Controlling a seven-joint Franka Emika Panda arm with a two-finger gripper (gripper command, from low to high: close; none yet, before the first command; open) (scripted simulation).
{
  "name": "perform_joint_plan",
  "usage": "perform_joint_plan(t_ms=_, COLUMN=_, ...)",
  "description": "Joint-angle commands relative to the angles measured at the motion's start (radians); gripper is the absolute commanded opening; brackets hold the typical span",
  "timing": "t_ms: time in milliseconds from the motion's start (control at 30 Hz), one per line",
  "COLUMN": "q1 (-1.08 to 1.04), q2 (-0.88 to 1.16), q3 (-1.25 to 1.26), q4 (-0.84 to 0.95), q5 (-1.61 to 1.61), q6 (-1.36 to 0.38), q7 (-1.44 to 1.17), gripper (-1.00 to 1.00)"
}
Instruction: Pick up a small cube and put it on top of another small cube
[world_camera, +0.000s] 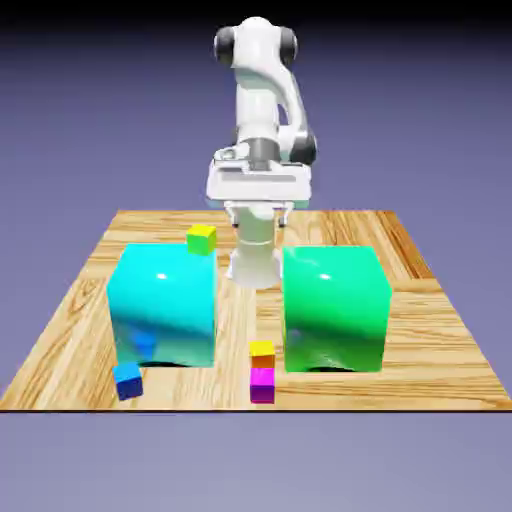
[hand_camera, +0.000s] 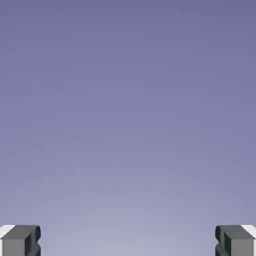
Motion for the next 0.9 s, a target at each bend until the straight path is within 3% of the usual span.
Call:
perform_joint_plan(t_ms=0, q1=-0.036, q2=-0.007, q3=0.028, q4=0.012, q5=0.013, q6=-0.014, q7=0.025, gripper=0.0)
perform_joint_plan(t_ms=867, q1=-0.979, q2=-0.175, q3=0.758, q4=0.325, q5=0.345, q6=-0.365, q7=0.679, gripper=0.0)
